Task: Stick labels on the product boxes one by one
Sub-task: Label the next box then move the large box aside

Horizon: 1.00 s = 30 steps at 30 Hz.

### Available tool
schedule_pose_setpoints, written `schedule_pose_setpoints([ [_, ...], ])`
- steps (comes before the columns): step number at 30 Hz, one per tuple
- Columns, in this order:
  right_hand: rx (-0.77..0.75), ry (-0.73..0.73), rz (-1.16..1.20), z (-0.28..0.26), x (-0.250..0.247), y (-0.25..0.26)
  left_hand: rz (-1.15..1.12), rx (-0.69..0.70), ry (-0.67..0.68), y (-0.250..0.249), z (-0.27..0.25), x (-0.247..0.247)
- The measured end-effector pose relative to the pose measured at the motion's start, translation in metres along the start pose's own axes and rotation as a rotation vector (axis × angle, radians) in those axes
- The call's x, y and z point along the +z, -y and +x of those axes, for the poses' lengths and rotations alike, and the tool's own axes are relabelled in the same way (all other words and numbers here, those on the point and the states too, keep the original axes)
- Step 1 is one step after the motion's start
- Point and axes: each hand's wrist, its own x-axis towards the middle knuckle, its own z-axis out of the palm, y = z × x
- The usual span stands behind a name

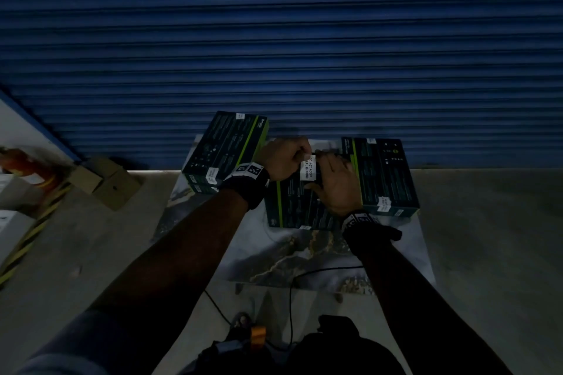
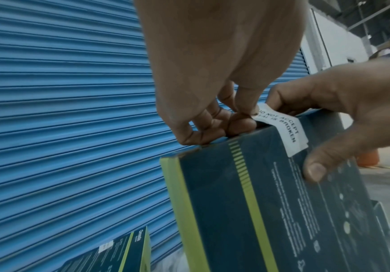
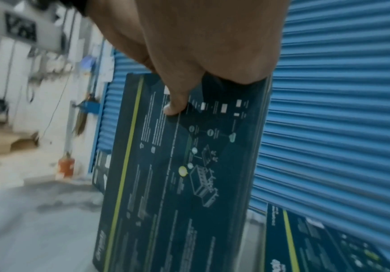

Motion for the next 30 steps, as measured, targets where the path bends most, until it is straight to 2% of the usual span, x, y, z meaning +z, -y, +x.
schedule_pose_setpoints([
  [3, 0.001, -0.005, -0.004, -0.002, -0.001, 0.000, -0.006, -0.005, -0.001, -0.001, -0.001, 0.000],
  [9, 0.027, -0.102, 0.055, -0.003, -0.005, 0.005, -0.008, -0.027, -0.002, -0.001, -0.003, 0.002],
  [19, 0.001, -0.004, 0.080, -0.005, -0.001, -0.005, -0.106, -0.049, -0.075, 0.004, -0.009, 0.010],
  [26, 0.003, -0.064, 0.120, -0.006, -0.006, 0.002, -0.171, -0.089, -0.205, -0.002, -0.018, 0.024],
  [30, 0.020, -0.033, 0.111, -0.006, -0.003, 0.000, -0.199, -0.142, -0.212, -0.001, -0.017, 0.028],
])
